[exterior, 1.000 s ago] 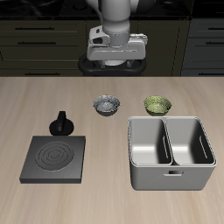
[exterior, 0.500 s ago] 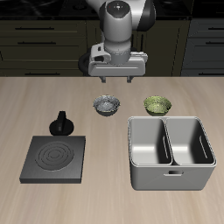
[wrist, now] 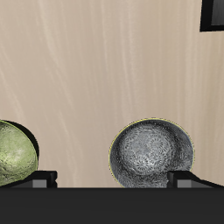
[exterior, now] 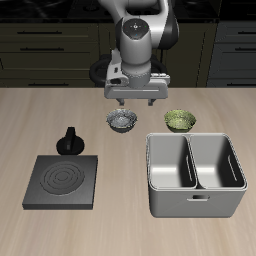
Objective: Place the black bowl on the flat stove and turn on the flat stove
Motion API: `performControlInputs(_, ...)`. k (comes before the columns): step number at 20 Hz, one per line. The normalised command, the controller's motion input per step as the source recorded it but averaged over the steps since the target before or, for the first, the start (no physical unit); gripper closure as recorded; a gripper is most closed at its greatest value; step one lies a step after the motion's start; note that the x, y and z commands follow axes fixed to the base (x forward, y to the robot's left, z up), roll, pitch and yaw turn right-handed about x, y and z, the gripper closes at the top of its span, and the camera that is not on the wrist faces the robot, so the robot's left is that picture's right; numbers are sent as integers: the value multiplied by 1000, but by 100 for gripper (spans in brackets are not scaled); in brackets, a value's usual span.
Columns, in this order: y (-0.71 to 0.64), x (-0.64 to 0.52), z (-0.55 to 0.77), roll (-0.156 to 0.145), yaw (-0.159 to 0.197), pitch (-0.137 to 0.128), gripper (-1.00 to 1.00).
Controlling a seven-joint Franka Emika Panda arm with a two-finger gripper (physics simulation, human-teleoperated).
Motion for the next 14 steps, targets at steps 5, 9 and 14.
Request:
performControlInputs(5, 18, -23, -216, -16, -10, -14, -100)
performControlInputs(9, 37, -64, -181, 14, 14, -47, -100)
performControlInputs(14, 17, -35, -269, -15, 28, -34, -100)
